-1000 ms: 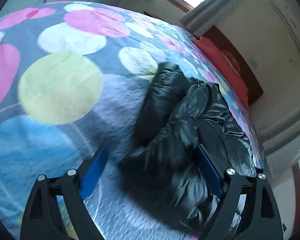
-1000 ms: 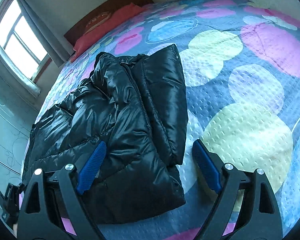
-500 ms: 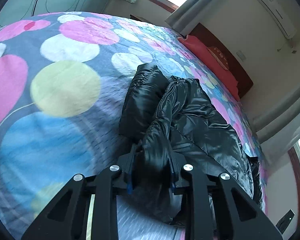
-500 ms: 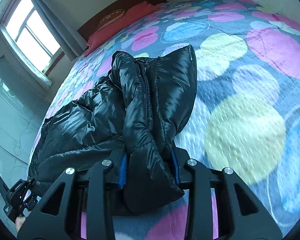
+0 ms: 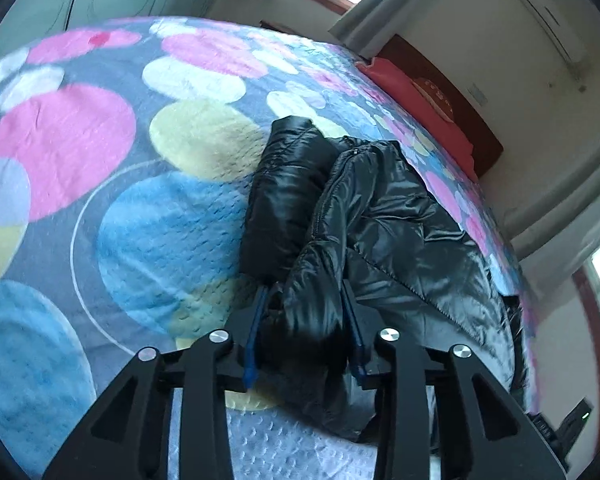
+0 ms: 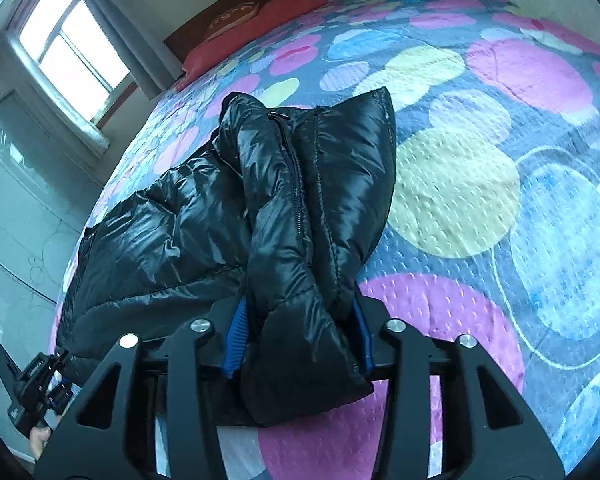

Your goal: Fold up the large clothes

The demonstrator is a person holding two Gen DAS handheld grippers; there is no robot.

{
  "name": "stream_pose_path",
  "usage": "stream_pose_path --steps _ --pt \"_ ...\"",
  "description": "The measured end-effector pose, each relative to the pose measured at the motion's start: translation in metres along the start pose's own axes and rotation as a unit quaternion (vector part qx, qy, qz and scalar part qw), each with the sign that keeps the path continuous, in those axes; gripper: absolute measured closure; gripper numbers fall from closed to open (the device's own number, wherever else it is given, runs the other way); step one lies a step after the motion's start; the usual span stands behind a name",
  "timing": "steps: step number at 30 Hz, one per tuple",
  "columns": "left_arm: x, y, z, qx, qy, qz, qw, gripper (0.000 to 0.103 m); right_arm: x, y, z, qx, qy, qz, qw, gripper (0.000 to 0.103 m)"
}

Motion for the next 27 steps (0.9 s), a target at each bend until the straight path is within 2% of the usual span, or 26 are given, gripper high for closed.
stream_pose_path --steps 6,8,11,19,21,22,24,27 --pt "-0.012 0.001 0.001 -0.018 -0.002 -0.017 0.9997 0.048 0.003 0.0 -0.006 0.0 0.003 0.0 1.0 0.053" --pt "-0.019 0.002 0.001 -0.02 -0.01 -0.027 0.9994 0.035 0.004 0.004 -0.011 0.003 0.004 -0.001 1.0 0.051" --pt "-0.025 0.004 0.0 -0.024 -0.009 -0.035 0.9991 0.034 0.005 0.007 -0.019 0.009 0.006 -0.004 1.0 0.047" --pt "-0.036 0.008 -0.023 -0.033 -0.023 -0.047 0.9981 0.034 -0.003 0.01 -0.054 0.042 0.024 -0.019 0.999 0.047" --pt "-0.034 0.006 -0.03 -0.026 -0.038 -0.032 0.9984 0.034 -0.013 0.007 -0.064 0.058 0.023 -0.034 0.997 0.051" --pt "-0.032 0.004 -0.034 -0.02 -0.047 -0.021 0.9985 0.034 -0.019 0.007 -0.066 0.061 0.019 -0.04 0.997 0.057" --pt "-0.028 -0.001 -0.043 0.0 -0.07 0.005 0.9975 0.034 -0.035 0.005 -0.067 0.063 0.005 -0.055 0.997 0.059" --pt "-0.022 -0.009 -0.047 0.016 -0.08 0.026 0.9963 0.034 -0.064 0.012 -0.049 0.035 -0.023 -0.083 0.996 0.061"
Point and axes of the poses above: each gripper's, at about its wrist camera, not at the fingertips, and z roughly the way its jaws point, x to its right, y to its underside, the point moved 6 cm from there along z, roughly the way its jaws point, and after that the axes turned 10 degrees about -y, right-handed, at the moved point
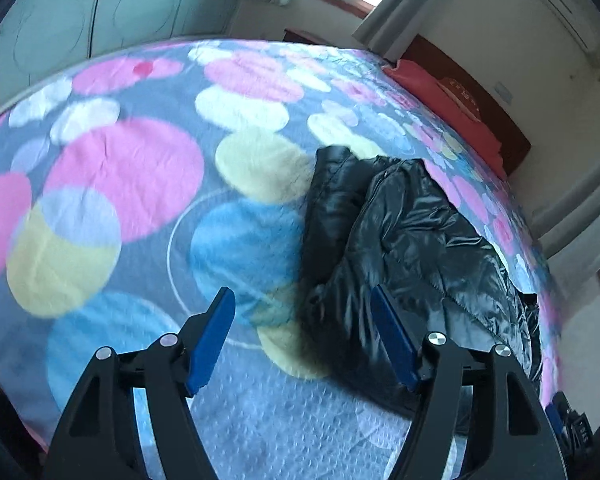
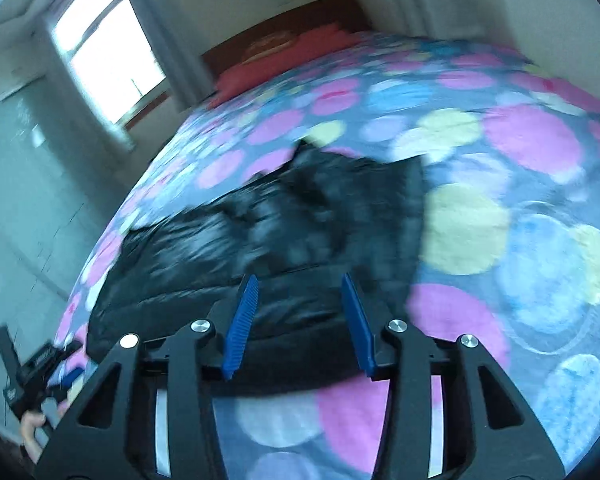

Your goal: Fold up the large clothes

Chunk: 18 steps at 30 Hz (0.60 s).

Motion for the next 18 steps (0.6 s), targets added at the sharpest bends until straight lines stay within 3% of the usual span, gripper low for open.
stream_pose_path --steps 6,11,14,18 --pt "-0.004 -0.014 0.014 -0.02 0.003 -0.047 0.9987 0.034 -0.051 0.003 0.055 -0.048 -0.048 -0.035 0.997 0.063" --pt "0.013 -0.029 0.025 -0.025 0.009 -0.042 0.9988 0.034 -0.088 -0.011 0.094 -0.065 -0.085 -0.049 0.993 0.063" --pt "0.023 -0.036 0.038 -0.04 0.02 -0.053 0.9976 0.034 -0.095 -0.016 0.117 -0.078 -0.094 -0.047 0.991 0.063" --pt "0.032 -0.037 0.055 -0.053 0.02 -0.055 0.9969 0.033 -0.084 -0.001 0.15 -0.123 -0.076 -0.027 0.989 0.065"
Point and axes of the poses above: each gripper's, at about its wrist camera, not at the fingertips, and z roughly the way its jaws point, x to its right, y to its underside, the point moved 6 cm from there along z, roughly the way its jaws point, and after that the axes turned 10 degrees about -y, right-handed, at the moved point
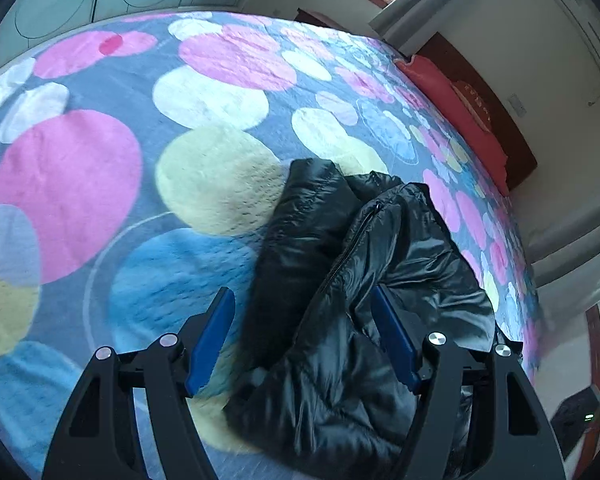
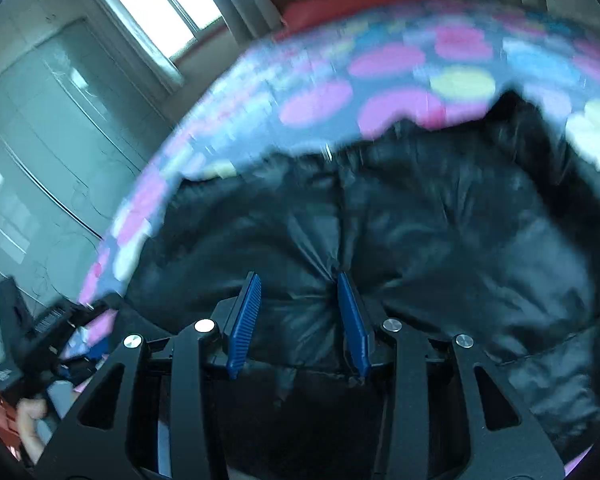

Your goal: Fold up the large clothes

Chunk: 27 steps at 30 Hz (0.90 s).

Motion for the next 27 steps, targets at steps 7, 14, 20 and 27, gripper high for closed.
stream_pose_path --steps 7,14,20,27 --pt "0.007 0.001 0.028 -0.022 -0.003 -0.018 0.9996 0.027 0.012 0.009 0.008 -0.001 -0.003 0.007 1.0 0.069" --pt "0.001 -0.003 0.03 -0.01 0.002 -0.034 0.9994 0.025 0.011 0.01 0.011 0.005 -0.004 0.001 1.0 0.069" --pt "0.006 -0.004 0.041 -0.013 0.002 -0.023 0.9997 0.021 0.011 0.013 0.012 0.009 -0.001 -0.002 1.0 0.069" --pt "0.013 -0.002 0.05 -0.03 0.025 -0.009 0.9992 0.021 0.011 0.015 0.012 0.012 0.002 -0.006 1.0 0.069"
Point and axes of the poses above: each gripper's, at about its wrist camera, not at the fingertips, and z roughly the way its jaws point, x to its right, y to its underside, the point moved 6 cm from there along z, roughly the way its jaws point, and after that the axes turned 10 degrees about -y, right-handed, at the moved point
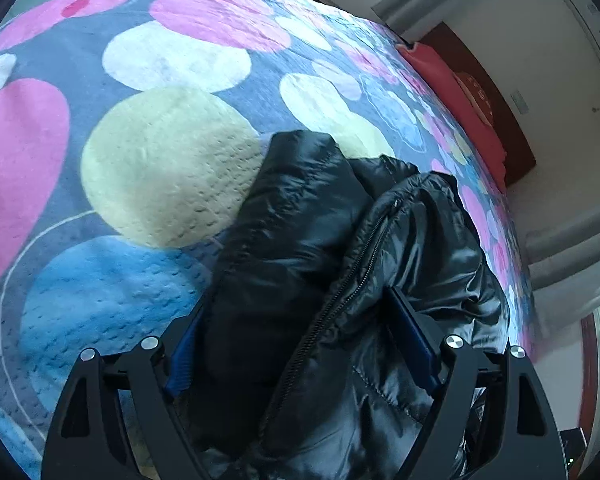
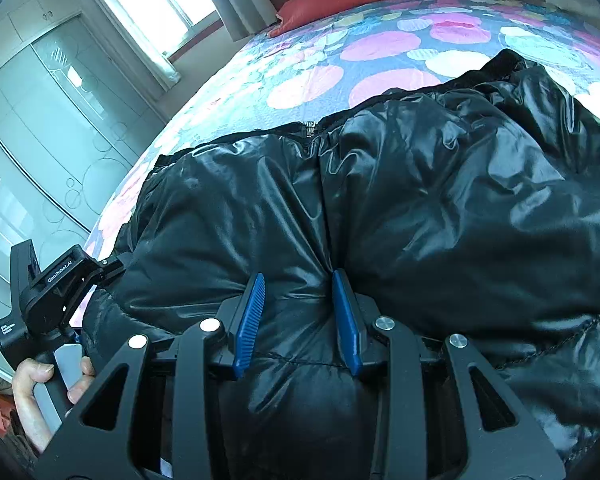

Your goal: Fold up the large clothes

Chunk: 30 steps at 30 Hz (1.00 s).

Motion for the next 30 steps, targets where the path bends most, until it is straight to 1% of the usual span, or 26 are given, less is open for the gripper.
stream_pose_path --steps 3,6,9,11,12,14,16,18,19,20,21,22,23,26,27,29,30 --pt "0.0 0.001 0.002 -0.003 0.005 0.004 1.0 0.022 -0.001 0.001 0.001 0.001 0.002 -0.002 1.0 0.069" --pt "-0.002 0.002 0.002 -0.004 0.014 0.001 0.9999 0.024 -0.002 0.002 0.001 0.004 0.007 -0.008 1.0 0.069" --pt "0.0 0.002 0.003 -0.005 0.026 -0.002 0.9997 0.032 -0.006 0.004 0.001 0.007 0.013 -0.013 1.0 0.069" --pt "0.002 0.003 0.002 -0.008 0.037 0.0 0.9993 0.043 -0.007 0.005 0.002 0.008 0.017 -0.017 1.0 0.069" --pt "0.002 0.004 0.002 -0.009 0.041 0.002 0.9991 0.046 -0.007 0.005 0.002 0.009 0.019 -0.019 1.0 0.069" --pt "0.002 0.004 -0.002 -0.012 0.053 0.0 0.9985 0.056 -0.008 0.005 0.002 0.01 0.023 -0.023 0.999 0.069" --pt "0.003 0.003 -0.006 -0.01 0.062 -0.001 0.998 0.062 -0.009 0.006 0.003 0.011 0.026 -0.027 0.999 0.069" --pt "0.002 0.002 -0.009 -0.011 0.067 0.007 0.9976 0.062 -0.01 0.006 0.003 0.012 0.028 -0.029 0.999 0.069" --pt "0.002 0.002 -0.009 -0.013 0.07 0.01 0.9974 0.061 -0.01 0.007 0.004 0.012 0.028 -0.029 0.999 0.069" --pt "0.0 0.001 -0.009 -0.016 0.072 0.012 0.9972 0.055 -0.01 0.007 0.004 0.012 0.028 -0.029 0.999 0.069" --pt "-0.002 0.001 -0.01 -0.018 0.071 0.012 0.9972 0.053 -0.01 0.007 0.004 0.012 0.027 -0.029 0.999 0.069" --pt "-0.006 0.0 -0.01 -0.02 0.065 0.009 0.9976 0.043 -0.01 0.007 0.004 0.012 0.027 -0.03 0.999 0.069" --pt "-0.011 0.0 -0.012 -0.018 0.062 0.003 0.9979 0.036 -0.011 0.008 0.004 0.013 0.028 -0.03 0.999 0.069" --pt "-0.015 0.001 -0.013 -0.012 0.063 0.005 0.9979 0.028 -0.011 0.008 0.004 0.014 0.028 -0.032 0.999 0.069" --pt "-0.014 0.002 -0.012 -0.01 0.063 0.012 0.9979 0.027 -0.011 0.008 0.004 0.015 0.028 -0.031 0.999 0.069" --pt "-0.01 0.004 -0.007 -0.011 0.07 0.025 0.9972 0.017 -0.011 0.009 0.004 0.015 0.027 -0.031 0.999 0.069" --pt "-0.004 0.005 -0.004 -0.012 0.079 0.04 0.996 0.017 -0.011 0.009 0.004 0.015 0.027 -0.031 0.999 0.069"
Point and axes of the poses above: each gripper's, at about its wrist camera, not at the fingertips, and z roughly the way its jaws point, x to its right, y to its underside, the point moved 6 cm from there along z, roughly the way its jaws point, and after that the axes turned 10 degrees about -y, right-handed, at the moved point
